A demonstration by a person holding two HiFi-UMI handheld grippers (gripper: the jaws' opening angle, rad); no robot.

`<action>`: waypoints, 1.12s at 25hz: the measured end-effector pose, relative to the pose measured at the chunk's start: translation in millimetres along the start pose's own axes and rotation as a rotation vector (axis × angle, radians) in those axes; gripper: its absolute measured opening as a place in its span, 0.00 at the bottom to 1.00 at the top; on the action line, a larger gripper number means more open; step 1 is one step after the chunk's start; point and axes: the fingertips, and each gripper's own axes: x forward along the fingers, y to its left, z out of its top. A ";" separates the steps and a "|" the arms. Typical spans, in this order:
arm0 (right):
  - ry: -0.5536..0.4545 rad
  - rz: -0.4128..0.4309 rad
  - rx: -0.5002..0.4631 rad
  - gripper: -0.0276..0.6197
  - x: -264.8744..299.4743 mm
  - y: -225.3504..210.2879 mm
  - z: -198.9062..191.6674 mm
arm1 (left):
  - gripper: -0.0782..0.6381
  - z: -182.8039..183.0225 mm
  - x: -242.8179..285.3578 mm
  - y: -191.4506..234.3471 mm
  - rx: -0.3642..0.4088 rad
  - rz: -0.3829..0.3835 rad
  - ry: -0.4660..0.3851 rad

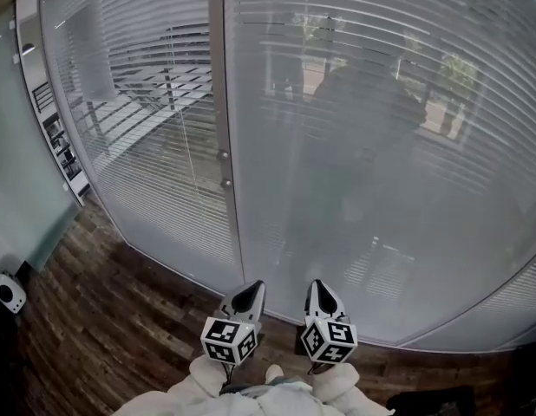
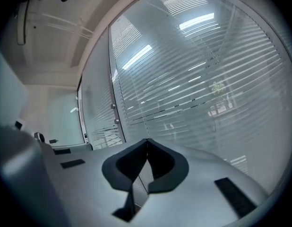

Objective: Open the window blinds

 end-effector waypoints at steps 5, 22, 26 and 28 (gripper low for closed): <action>0.011 0.005 0.003 0.06 49.6 -25.0 2.1 | 0.11 1.0 48.5 14.3 0.010 0.007 -0.006; 0.051 -0.050 0.067 0.06 107.8 -46.0 -20.1 | 0.39 99.2 140.5 205.8 1.422 0.336 0.273; 0.049 -0.061 0.070 0.06 116.0 -44.7 -17.2 | 0.39 92.3 161.1 207.6 1.516 0.259 0.314; 0.039 -0.061 0.069 0.06 120.3 -43.9 -14.2 | 0.39 95.3 168.2 208.3 1.548 0.284 0.305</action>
